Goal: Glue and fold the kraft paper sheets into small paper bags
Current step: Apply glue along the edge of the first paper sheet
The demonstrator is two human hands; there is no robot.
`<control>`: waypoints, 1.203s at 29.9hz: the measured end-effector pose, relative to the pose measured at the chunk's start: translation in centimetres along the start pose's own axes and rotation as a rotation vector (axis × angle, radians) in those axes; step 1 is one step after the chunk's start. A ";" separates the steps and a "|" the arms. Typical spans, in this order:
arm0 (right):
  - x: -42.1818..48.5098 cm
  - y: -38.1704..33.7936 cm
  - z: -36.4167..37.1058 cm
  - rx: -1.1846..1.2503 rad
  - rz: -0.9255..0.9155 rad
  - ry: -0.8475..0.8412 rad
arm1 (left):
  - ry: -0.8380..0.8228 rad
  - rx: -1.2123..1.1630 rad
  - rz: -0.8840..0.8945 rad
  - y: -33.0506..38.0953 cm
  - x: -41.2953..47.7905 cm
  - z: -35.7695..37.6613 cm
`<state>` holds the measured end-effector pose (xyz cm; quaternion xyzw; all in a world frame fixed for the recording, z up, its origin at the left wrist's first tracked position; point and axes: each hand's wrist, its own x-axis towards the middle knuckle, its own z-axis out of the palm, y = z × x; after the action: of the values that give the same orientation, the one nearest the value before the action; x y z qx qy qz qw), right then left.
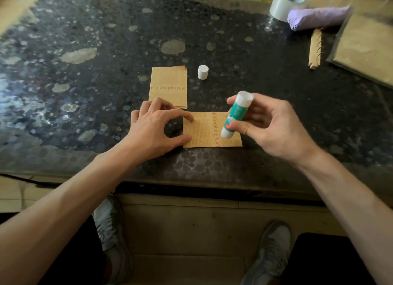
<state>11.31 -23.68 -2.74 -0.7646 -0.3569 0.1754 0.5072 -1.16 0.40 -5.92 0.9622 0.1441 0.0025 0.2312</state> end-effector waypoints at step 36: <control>-2.3 0.8 0.0 -0.110 -0.070 0.315 | -0.007 0.009 -0.014 0.1 0.2 0.0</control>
<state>10.04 -25.56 -3.69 -0.7963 -0.3085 0.0161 0.5201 -0.95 0.35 -5.84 0.9622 0.1500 -0.0031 0.2273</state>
